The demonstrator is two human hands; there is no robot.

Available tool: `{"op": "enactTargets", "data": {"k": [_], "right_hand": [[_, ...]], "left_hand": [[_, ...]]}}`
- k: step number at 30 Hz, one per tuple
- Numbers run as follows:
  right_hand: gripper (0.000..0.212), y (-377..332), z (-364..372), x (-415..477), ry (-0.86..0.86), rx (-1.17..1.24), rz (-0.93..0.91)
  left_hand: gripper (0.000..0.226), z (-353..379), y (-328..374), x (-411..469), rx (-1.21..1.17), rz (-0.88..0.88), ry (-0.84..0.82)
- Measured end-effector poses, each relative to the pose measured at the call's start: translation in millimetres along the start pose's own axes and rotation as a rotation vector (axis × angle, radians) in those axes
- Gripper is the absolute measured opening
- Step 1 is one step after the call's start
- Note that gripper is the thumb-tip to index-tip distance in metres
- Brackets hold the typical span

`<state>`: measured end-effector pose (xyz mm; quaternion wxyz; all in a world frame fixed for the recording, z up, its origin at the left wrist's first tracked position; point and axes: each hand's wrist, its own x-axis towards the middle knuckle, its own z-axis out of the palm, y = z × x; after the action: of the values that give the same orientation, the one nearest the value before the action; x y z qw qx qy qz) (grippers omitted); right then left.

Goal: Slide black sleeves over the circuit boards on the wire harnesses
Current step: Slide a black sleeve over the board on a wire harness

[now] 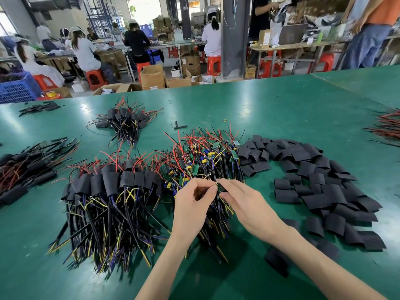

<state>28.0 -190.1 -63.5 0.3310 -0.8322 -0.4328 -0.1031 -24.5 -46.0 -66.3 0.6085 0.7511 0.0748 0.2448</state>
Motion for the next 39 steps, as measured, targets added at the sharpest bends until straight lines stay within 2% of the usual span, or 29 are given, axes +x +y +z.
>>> {"op": "enactTargets", "data": {"k": [5, 10, 14, 17, 25, 31, 39], "right_hand": [[0.034, 1.7, 1.6, -1.1, 0.150, 0.093, -0.027], [0.018, 1.4, 8.8, -1.3, 0.320, 0.534, 0.178], [0.012, 2.6, 11.3, -1.3, 0.308, 0.817, 0.278], [0.012, 2.7, 10.9, -0.8, 0.277, 0.927, 0.289], [0.014, 7.7, 8.9, 3.2, 0.274, 0.980, 0.312], [0.022, 11.1, 11.2, 1.7, 0.231, 0.859, 0.310], [0.014, 3.7, 9.4, 1.5, 0.285, 1.029, 0.318]], "left_hand": [[0.012, -0.2, 0.0, -0.3, -0.035, 0.002, 0.011], [0.010, 0.2, 2.3, -0.7, -0.065, -0.004, 0.025], [0.010, 1.3, 4.3, -1.3, -0.099, -0.031, 0.035], [0.010, 2.0, 4.4, -1.7, -0.118, -0.044, 0.044], [0.012, -0.5, 2.3, 0.9, -0.105, -0.029, 0.096], [0.013, -1.0, 3.7, 0.2, -0.094, -0.018, 0.088], [0.010, 2.7, 5.2, -2.3, -0.106, -0.020, 0.057]]}}
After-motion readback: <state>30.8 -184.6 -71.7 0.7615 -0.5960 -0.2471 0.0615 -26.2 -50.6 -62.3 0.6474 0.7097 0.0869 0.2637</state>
